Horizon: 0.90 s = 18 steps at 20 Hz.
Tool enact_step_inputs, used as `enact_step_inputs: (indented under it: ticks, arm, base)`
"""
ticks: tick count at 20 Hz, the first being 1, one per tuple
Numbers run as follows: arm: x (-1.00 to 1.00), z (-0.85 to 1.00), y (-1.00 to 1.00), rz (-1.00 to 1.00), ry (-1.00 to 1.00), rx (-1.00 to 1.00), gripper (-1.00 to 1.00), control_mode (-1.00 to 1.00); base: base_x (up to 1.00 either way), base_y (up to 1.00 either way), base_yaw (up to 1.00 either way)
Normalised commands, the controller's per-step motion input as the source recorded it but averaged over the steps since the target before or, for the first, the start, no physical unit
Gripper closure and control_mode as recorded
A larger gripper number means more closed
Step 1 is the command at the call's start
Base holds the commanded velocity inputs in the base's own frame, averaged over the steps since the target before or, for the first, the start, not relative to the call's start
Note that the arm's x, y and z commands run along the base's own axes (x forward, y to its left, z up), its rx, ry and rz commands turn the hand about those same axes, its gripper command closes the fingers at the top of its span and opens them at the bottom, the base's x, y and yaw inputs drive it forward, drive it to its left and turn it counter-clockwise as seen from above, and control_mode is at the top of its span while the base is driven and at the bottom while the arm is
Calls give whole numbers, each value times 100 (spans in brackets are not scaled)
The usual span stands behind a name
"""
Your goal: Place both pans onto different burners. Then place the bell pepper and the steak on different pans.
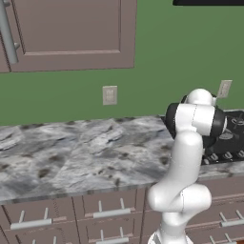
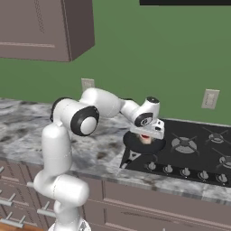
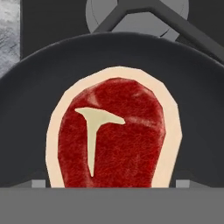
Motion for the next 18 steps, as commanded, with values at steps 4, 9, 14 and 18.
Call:
enact_step_inputs:
  ticks: [4, 9, 14, 18]
  arm:
    - [-5, -4, 0, 0, 2, 0, -100, -100]
    - [-8, 0, -1, 2, 0, 0, -100, -100]
    - [-15, 0, 0, 3, 0, 0, -100, -100]
    - [-13, 0, 0, 3, 0, 0, -100, -100]
  base:
    - [0, 0, 0]
    - [0, 0, 0]
    - [0, 0, 0]
    - [0, 0, 0]
